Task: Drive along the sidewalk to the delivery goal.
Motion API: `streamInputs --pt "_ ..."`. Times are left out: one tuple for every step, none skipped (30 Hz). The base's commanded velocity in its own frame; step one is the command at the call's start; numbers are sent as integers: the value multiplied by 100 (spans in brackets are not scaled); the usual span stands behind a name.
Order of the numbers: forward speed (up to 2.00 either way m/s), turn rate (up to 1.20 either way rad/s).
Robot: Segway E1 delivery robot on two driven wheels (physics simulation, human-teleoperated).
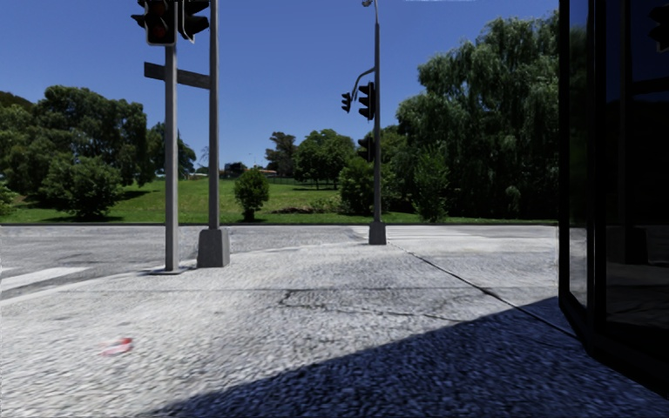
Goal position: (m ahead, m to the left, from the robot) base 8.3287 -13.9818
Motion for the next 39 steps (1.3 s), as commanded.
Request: streamInputs --pt "200 -44" --pt "200 -44" --pt "200 -51" --pt "200 -55" --pt "200 -56" --pt "200 -56" --pt "200 -56" --pt "200 -56" --pt "200 -56" --pt "200 -56" --pt "200 -56" --pt "200 -56" --pt "200 -56" --pt "200 -56" --pt "200 -56" --pt "200 -56" --pt "200 -56" --pt "200 -56" --pt "200 -54" --pt "200 -53" --pt "200 -53" --pt "200 -53" --pt "200 -53" --pt "200 -53" --pt "200 -53" --pt "200 -53" --pt "200 -53" --pt "200 -53" --pt "200 -53" --pt "200 -53" --pt "200 -53" --pt "200 -53" --pt "200 -53" --pt "200 -53" --pt "200 -53" --pt "200 -53" --pt "200 -53" --pt "200 -53" --pt "200 -53"
